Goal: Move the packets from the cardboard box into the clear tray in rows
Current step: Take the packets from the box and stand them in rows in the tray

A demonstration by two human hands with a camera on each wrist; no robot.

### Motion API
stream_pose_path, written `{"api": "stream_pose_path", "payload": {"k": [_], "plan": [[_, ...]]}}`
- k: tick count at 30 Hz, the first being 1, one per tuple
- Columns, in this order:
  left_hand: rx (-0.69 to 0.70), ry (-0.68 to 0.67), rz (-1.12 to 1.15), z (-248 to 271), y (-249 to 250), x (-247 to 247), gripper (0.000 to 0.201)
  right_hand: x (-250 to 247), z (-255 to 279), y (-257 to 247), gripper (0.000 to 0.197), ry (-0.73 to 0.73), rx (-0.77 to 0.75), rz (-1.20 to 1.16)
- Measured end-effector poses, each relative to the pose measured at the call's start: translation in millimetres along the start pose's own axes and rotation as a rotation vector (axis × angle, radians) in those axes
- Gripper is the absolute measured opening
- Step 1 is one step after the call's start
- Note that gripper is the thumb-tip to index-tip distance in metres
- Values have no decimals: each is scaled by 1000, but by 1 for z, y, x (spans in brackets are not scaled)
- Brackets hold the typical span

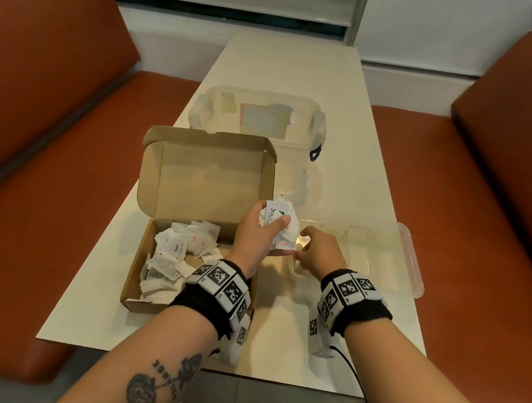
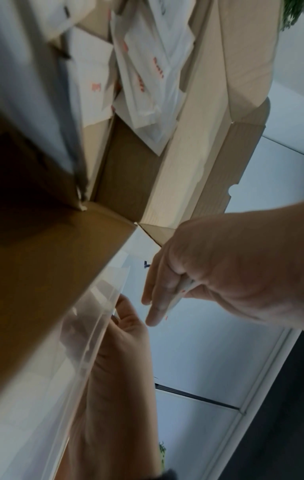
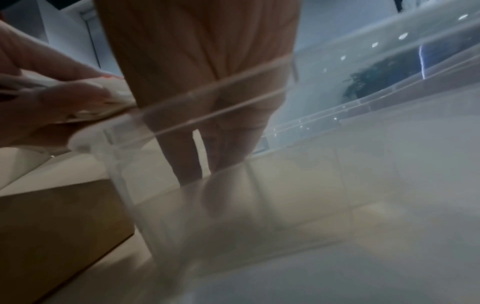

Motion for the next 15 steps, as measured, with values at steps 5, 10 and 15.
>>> {"api": "stream_pose_path", "payload": {"k": [5,10,15], "plan": [[4,5,12,1,1,-1,43,2,2,-3,35,34,-66,115],[2,-6,23,0,2,-3,40,3,-2,-2,24,11,-37,157],[7,-15,-2,-1,2,-3,40,6,2,-5,23,-71,-36,231]]}}
Point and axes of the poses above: each hand's wrist, its own z-axis away from the middle knuckle, its own x-axis out of the palm, y = z × x, the point moved 6 cm from there along -z, towards the middle knuckle, and after that the axes turned 10 degrees about -z, right-handed, at the moved point
